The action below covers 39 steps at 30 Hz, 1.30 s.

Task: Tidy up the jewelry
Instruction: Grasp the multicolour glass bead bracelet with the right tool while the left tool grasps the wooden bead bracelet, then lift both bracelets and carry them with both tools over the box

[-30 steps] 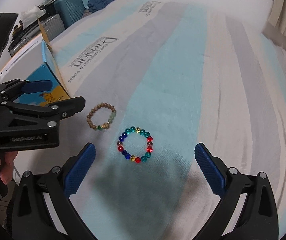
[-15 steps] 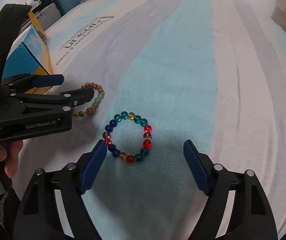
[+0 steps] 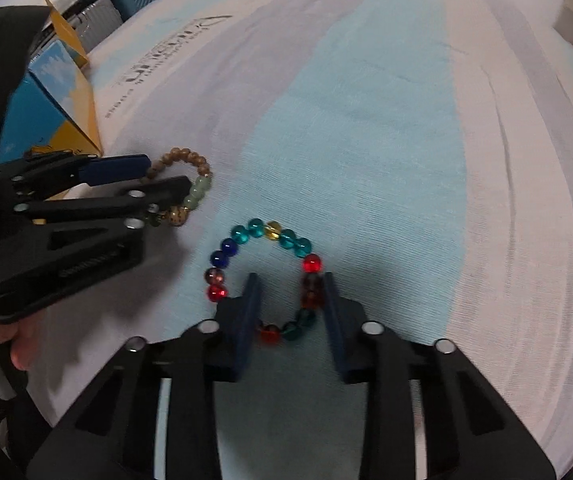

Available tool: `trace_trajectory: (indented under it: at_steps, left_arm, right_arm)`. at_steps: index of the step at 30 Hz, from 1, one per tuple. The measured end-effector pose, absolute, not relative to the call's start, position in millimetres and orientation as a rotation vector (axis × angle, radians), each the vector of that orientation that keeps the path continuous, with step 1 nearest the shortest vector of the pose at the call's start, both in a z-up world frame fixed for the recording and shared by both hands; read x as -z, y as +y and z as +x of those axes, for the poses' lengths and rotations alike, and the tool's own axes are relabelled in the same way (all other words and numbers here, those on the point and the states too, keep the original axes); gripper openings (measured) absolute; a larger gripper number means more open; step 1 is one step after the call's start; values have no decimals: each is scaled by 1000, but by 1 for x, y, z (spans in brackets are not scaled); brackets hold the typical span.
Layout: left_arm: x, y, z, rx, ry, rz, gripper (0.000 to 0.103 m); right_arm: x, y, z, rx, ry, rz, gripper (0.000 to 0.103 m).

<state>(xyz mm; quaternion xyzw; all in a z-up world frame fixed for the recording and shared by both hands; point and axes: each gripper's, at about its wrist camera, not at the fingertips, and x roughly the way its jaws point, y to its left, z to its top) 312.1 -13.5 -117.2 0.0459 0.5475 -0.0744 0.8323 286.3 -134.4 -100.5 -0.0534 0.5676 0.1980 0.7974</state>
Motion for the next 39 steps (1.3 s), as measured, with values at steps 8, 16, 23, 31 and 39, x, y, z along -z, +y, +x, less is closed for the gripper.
trace_trajectory:
  at_steps: [8,16,23,31,39]
  left_arm:
    - [111,-18,307,177,1166,125,7]
    - [82,-15,299,184,1124,115,7]
    - [56,-12,291,184,1089,103,7]
    - [20,-5,279,177,1048,100,7]
    - [-12,16,268,149,1013,93,7]
  right_arm:
    - [96,-139,286,-416,1218,-105,9]
    - [72,-142,278,-420,1167,-106,9]
    - [45,-145,269,-435,1121,-99,9]
    - [16,-141,263,-438,1072,-104,9]
    - [-20,-121,256,-459,1013,-121,9]
